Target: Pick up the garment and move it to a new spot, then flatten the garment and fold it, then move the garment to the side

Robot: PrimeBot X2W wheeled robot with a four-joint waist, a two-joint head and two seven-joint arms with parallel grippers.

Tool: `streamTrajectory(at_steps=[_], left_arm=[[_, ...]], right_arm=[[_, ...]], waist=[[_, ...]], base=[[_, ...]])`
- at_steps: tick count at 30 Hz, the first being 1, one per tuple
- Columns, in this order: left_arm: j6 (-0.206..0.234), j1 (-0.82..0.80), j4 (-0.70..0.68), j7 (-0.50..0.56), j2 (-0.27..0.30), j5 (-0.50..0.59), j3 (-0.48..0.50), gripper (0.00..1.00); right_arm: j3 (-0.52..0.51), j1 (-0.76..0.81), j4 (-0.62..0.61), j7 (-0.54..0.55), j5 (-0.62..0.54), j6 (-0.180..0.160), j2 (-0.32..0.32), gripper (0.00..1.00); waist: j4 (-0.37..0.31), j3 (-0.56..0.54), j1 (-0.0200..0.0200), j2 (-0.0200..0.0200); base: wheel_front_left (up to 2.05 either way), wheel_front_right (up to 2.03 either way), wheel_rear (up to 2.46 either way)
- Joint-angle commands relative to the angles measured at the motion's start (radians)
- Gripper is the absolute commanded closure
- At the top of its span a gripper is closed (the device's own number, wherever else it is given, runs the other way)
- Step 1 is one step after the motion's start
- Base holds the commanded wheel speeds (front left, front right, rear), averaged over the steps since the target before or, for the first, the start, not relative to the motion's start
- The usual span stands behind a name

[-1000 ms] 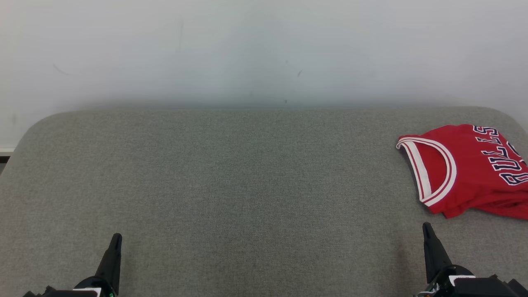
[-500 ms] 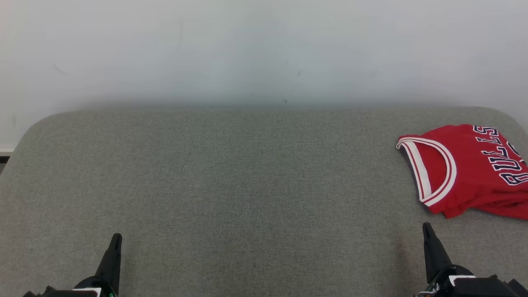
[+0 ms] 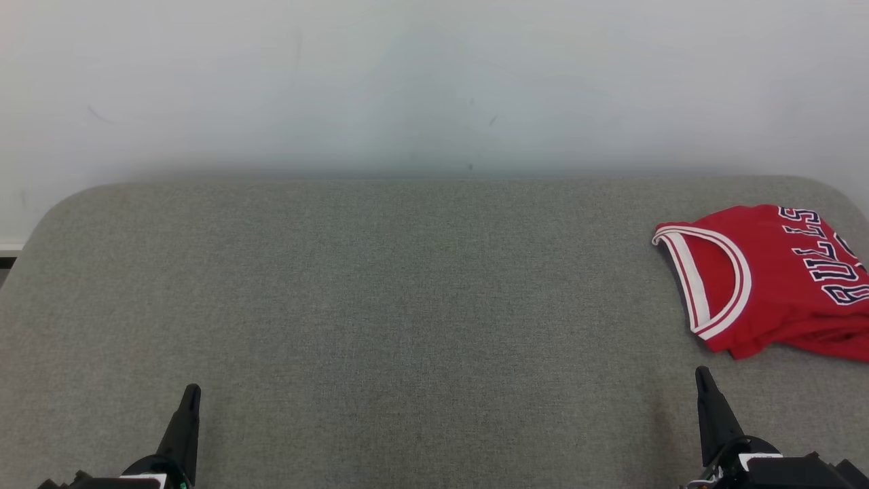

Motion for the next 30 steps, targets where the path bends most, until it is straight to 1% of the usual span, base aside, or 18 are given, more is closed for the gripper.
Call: streamTrajectory(at_steps=[1,30], left_arm=[[-0.003,-0.003,-0.005,0.002,0.000,-0.007,0.000,1.00],[-0.003,-0.003,-0.005,0.002,0.001,-0.007,0.000,1.00]], right_arm=[[-0.001,0.012,-0.005,0.004,0.001,0.001,-0.002,1.00],[-0.001,0.012,-0.005,0.004,0.001,0.001,-0.002,1.00]], waist=[[0.000,0.000,0.0000,0.0000],[0.000,0.000,0.0000,0.0000]], base=[[0.00,0.00,0.00],[0.00,0.00,0.00]])
